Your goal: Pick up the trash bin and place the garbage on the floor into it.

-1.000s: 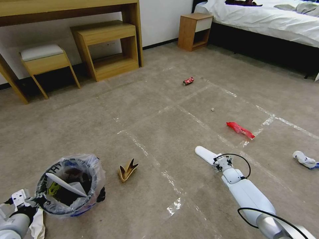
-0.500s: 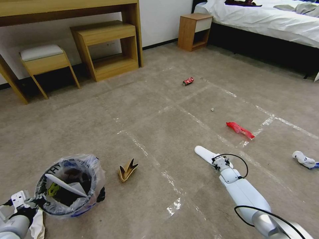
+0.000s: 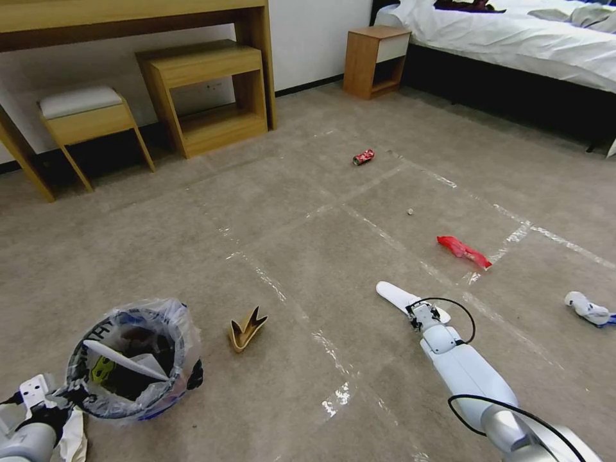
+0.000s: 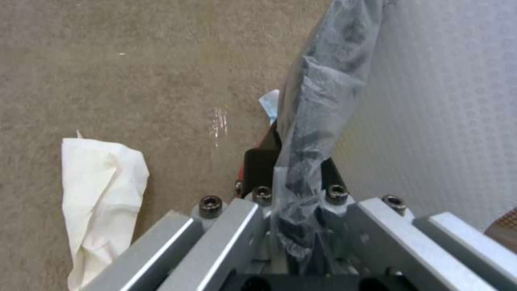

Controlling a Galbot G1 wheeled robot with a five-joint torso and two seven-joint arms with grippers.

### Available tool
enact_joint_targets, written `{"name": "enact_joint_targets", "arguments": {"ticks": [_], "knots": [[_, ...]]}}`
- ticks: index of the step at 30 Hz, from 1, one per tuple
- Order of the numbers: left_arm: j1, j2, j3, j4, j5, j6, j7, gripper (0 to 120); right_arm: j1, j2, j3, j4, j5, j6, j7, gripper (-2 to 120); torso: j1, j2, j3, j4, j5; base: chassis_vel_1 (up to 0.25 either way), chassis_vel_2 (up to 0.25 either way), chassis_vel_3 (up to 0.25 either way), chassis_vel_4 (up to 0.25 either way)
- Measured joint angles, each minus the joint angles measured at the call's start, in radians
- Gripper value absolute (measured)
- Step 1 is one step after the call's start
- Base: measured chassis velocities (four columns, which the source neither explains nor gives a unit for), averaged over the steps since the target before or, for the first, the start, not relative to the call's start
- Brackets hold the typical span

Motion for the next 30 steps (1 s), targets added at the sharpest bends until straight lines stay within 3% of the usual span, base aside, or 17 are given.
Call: {"name": "enact_joint_targets", "arguments": {"ticks": [9,13,20,30], "knots": [[0.014,-0.015,0.0,0.0,0.012,-0.017,0.011,1,0.0,0.009,0.011,-0.017,-0.025,0.017,-0.001,30,0.0,0.0,0.0,-0.0002,-0.0004,0.0,0.0,0.0,0.0],[0.02,-0.018,-0.002,0.0,0.014,-0.02,0.014,1,0.004,0.02,0.014,-0.034,-0.041,0.027,-0.001,13,0.0,0.0,0.0,-0.0003,-0.0004,0.0,0.0,0.0,0.0],[0.022,-0.021,-0.002,0.002,0.015,-0.023,0.015,1,0.01,0.03,0.018,-0.052,-0.054,0.042,-0.001,1,0.0,0.0,0.0,-0.0005,-0.0005,0.0,0.0,0.0,0.0],[0.015,-0.024,0.003,0.011,0.024,-0.025,0.015,1,-0.016,0.006,0.012,0.007,-0.011,0.038,-0.005,0,0.0,0.0,0.0,-0.0004,0.0,0.0,0.0,0.0,0.0]]}}
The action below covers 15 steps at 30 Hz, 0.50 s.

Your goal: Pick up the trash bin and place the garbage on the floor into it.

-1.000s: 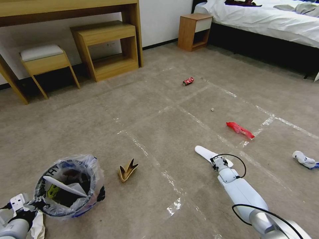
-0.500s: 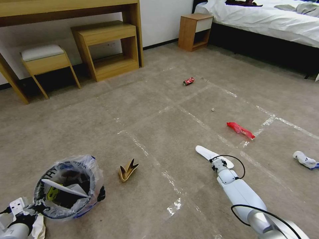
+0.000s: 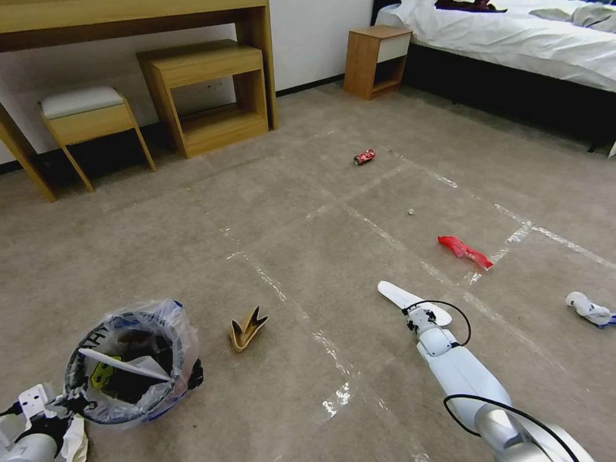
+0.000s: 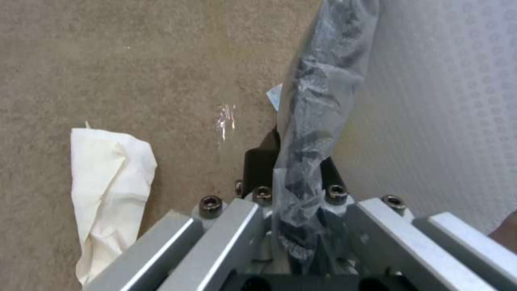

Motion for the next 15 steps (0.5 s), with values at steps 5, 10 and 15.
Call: {"name": "enact_joint_targets", "arguments": {"ticks": [5,10,15], "knots": [[-0.004,-0.005,0.005,0.002,0.007,-0.001,-0.001,1,-0.03,-0.024,-0.001,0.06,0.037,-0.006,0.0,0,0.0,0.0,0.0,0.0002,0.0,0.0,0.0,0.0,0.0],[-0.006,-0.008,0.008,-0.002,0.009,0.0,-0.004,1,-0.042,-0.033,0.0,0.08,0.051,-0.006,0.0,0,0.0,0.0,0.0,0.0,-0.0003,0.0,0.0,0.0,0.0],[-0.006,-0.009,0.008,-0.001,0.012,0.001,-0.005,1,-0.06,-0.052,0.0,0.121,0.072,-0.008,0.0,0,0.0,0.0,0.0,0.0001,-0.0004,0.0,0.0,0.0,0.0]]}}
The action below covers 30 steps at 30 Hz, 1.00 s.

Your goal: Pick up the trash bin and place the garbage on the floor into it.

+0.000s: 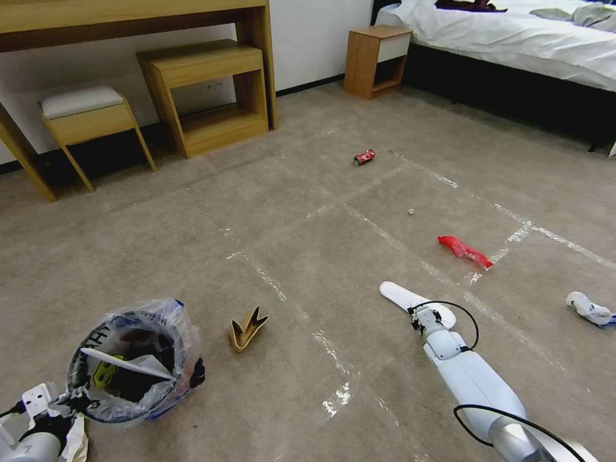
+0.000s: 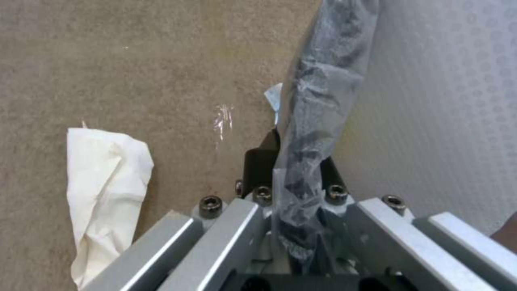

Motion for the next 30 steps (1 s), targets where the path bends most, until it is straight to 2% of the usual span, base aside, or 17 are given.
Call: {"name": "enact_joint_targets", "arguments": {"ticks": [11,14,19,22,30], "knots": [[-0.015,0.006,0.003,0.001,0.0,0.011,-0.008,1,-0.084,-0.082,0.026,0.185,0.107,-0.024,0.004,0,0.0,0.0,0.0,-0.0001,-0.0002,0.0,0.0,0.0,0.0],[-0.022,0.01,0.007,-0.003,-0.002,0.015,-0.014,1,-0.136,-0.133,0.046,0.295,0.182,-0.027,0.001,0,0.0,0.0,0.0,-0.0003,-0.0004,0.0,0.0,0.0,0.0],[-0.024,0.012,0.008,-0.009,-0.003,0.021,-0.016,1,-0.183,-0.166,0.066,0.379,0.236,-0.008,-0.008,0,0.0,0.0,0.0,-0.0002,-0.0004,0.0,0.0,0.0,0.0],[-0.024,0.011,0.01,-0.02,-0.004,0.028,-0.019,1,-0.227,-0.196,0.084,0.481,0.27,0.001,-0.01,0,0.0,0.0,0.0,-0.0003,-0.0006,0.0,0.0,0.0,0.0],[-0.021,0.011,0.012,-0.052,-0.012,0.043,-0.03,1,-0.273,-0.242,0.097,0.651,0.354,0.011,-0.01,0,0.0,0.0,0.0,-0.0001,-0.0006,0.0,0.0,0.0,0.0]]}}
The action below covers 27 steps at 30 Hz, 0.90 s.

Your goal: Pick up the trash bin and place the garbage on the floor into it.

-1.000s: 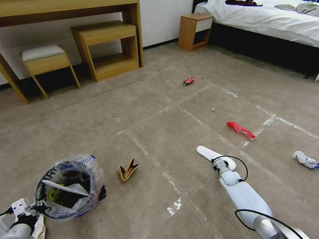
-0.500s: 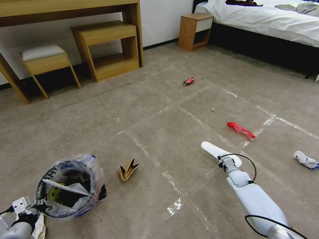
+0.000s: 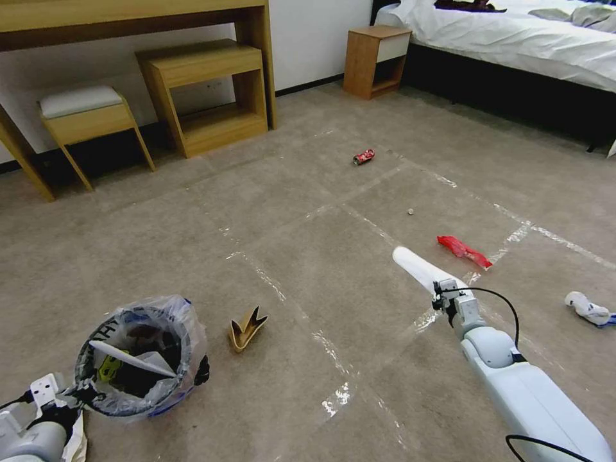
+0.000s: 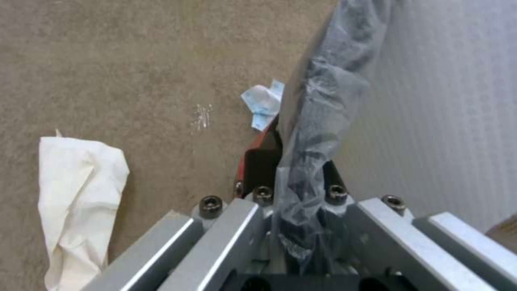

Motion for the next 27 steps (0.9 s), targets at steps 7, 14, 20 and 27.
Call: {"name": "enact_joint_targets", "arguments": {"ticks": [7,14,20,27], "knots": [[0.008,0.007,-0.003,-0.029,-0.02,0.022,-0.013,1,-0.018,-0.02,-0.002,0.107,0.076,0.02,0.001,0,0.0,0.0,0.0,0.0001,0.0002,0.0,0.0,0.0,0.0],[-0.009,0.041,-0.012,-0.044,-0.07,0.052,-0.043,1,-0.023,-0.039,-0.004,0.193,0.135,0.039,-0.001,0,0.0,0.0,0.0,0.0001,0.0002,0.0,0.0,0.0,0.0],[-0.026,0.072,-0.018,-0.046,-0.102,0.07,-0.059,1,-0.019,-0.046,-0.022,0.237,0.161,0.065,-0.012,0,0.0,0.0,0.0,0.0001,0.0004,0.0,0.0,0.0,0.0],[-0.038,0.103,-0.04,-0.064,-0.175,0.102,-0.102,1,-0.002,-0.046,-0.063,0.291,0.187,0.09,-0.029,0,0.0,0.0,0.0,0.0002,0.0003,0.0,0.0,0.0,0.0]]}}
